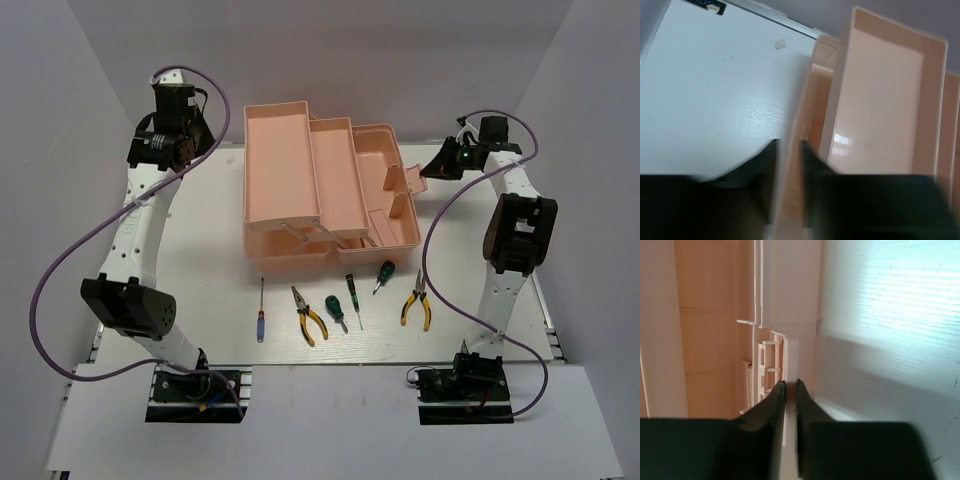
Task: Sort the tools into containers
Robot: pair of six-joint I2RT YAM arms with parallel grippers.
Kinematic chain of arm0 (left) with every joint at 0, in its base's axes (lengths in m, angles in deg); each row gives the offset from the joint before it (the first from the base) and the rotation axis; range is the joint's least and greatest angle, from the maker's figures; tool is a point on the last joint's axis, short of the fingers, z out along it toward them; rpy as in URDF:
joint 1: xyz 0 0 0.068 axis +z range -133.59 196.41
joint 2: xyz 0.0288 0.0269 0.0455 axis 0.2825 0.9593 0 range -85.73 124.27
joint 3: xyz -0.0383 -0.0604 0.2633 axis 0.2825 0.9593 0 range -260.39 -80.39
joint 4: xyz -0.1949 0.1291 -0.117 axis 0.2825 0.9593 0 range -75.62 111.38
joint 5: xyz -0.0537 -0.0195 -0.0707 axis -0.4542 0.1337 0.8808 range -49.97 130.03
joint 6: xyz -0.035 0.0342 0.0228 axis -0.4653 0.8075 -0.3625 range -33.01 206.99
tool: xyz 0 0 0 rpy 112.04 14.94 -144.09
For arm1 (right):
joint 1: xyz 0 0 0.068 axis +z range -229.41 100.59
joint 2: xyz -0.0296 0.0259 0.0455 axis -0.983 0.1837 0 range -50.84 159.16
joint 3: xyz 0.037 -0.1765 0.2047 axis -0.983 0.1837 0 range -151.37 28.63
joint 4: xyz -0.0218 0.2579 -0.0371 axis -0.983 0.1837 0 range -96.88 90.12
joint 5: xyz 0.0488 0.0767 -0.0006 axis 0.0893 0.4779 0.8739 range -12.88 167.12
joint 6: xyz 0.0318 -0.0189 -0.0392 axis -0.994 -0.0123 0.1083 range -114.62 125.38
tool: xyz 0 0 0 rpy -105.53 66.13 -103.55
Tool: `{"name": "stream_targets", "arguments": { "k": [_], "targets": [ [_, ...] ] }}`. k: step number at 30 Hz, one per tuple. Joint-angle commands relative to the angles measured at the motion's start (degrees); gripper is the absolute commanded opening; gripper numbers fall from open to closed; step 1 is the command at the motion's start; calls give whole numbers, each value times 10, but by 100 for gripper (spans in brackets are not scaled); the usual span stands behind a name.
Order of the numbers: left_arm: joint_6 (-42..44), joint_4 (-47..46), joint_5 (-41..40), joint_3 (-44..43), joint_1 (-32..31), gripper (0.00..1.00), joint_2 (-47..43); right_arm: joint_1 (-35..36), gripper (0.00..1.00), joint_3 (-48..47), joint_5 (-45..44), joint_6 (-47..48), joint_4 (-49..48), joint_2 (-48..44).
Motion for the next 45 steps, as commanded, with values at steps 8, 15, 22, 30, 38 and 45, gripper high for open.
{"name": "stream_targets", "arguments": {
  "k": [8,15,22,30,38,45],
  "targets": [
    [70,-52,314,231,-58,11,-182,-18,90,46,-56,166,53,-119],
    [91,-7,398,403,-141,40,-315,-26,90,258,-81,392,145,-290],
    [85,19,396,455,-224,44,-331,19,48,495,-108,459,188,-440],
    [15,11,270,465,-356,57,-175,102,63,606,-222,363,95,-460],
    [-36,-124,243,614,-401,64,-188,163,65,656,-288,288,46,-446],
    [-69,-170,204,638,-435,66,-200,191,65,698,-345,264,28,-437]
  ]
}}
